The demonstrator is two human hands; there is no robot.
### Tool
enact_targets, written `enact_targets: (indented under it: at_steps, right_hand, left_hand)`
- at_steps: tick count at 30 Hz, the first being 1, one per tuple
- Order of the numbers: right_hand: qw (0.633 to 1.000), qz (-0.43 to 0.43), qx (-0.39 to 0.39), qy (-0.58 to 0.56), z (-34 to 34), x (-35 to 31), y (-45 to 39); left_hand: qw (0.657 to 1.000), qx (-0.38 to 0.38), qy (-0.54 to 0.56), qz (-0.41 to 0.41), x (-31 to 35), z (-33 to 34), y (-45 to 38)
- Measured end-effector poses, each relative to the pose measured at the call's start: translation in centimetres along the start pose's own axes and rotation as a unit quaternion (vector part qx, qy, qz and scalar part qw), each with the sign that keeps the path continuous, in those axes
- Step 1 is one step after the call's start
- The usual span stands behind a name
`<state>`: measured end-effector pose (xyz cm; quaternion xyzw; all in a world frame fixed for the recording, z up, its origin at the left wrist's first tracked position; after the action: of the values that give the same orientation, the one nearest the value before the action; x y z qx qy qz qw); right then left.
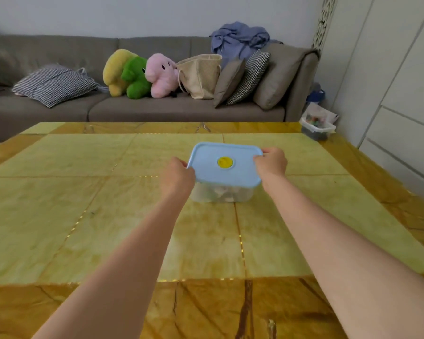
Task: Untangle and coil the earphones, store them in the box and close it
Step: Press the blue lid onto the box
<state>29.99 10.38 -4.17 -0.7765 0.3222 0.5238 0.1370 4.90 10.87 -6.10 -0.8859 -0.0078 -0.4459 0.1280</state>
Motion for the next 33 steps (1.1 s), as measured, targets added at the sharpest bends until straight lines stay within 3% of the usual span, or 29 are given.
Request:
enact_targets:
  at_steps: [5, 9, 15, 22, 27, 33]
  right_hand:
    - [0.982, -0.051, 0.014, 0.18, 4.3, 0.6, -2.4]
    - [0.966, -0.097, 0.015, 0.238, 5.1, -0.3, -2.6]
    - [0.945, -0.122, 0.018, 0.302, 5.2, -0.8, -1.6]
    - [0.955, -0.117, 0.0, 0.274, 4.3, -0.2, -0.7]
    - [0.987, -0.043, -0.031, 0.153, 3.5, 0.9, -1.3]
    - [0.994, -0.019, 0.023, 0.106, 3.3, 1.1, -1.1]
  left_hand:
    - [0.993, -0.004, -0.119, -0.018, -1.3, 0.8, -1.9]
    - [0.998, -0.047, -0.049, 0.015, -0.9, 1.5, -2.6]
    - [0.982, -0.08, -0.161, 0.056, 0.7, 2.0, -1.6]
    - [0.956, -0.12, -0.249, 0.101, 1.5, 2.9, -0.2]
    - [0.941, -0.117, -0.296, 0.116, 1.6, 2.8, 0.4]
    - [0.908, -0.146, -0.369, 0.135, 2.4, 3.4, 0.5]
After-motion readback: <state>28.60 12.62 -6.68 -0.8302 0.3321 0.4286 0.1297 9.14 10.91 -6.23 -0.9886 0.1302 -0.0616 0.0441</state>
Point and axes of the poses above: each hand's wrist, its own y-axis away from the middle knuckle, its own z-axis out of the palm, x = y × z, the point moved 9 cm from there along -y, towards the middle knuckle, and after that the axes turned 14 degrees about z, right-handed, at the moved point
